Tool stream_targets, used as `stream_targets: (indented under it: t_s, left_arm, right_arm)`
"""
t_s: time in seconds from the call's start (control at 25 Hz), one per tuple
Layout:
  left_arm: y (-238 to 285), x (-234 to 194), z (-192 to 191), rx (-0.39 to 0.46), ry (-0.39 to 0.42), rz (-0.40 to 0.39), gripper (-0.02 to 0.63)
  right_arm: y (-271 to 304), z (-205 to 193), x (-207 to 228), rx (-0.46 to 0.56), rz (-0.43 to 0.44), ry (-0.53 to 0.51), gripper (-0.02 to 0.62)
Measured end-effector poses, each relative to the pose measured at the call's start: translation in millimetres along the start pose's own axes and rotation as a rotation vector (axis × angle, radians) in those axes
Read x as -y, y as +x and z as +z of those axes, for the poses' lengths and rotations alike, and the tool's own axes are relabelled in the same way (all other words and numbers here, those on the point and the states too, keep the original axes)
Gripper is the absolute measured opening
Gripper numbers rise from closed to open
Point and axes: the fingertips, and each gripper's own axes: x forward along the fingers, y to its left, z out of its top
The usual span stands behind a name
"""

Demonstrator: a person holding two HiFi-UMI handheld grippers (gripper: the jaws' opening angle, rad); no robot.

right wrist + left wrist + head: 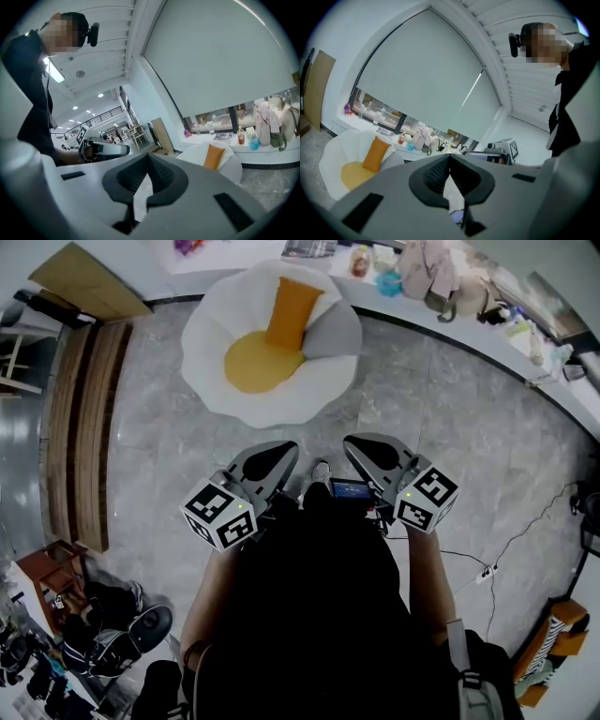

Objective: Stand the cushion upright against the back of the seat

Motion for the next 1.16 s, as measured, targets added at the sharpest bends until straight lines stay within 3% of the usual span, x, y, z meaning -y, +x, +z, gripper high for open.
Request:
stream_targets:
  t_s: [0.32, 1.16]
  left_arm:
    - [3.2, 15.1, -5.5, -0.005, 0.026, -0.038, 0.013]
    - [0.9, 26.0, -22.5, -0.017, 0.006, -0.034, 0.013]
  right_arm:
    - [-2.8, -2.8, -17.1, -0.027, 0.045, -0.036, 0.017]
    - [-13.3, -7.4, -28.2, -0.032, 0.068, -0.067, 0.017]
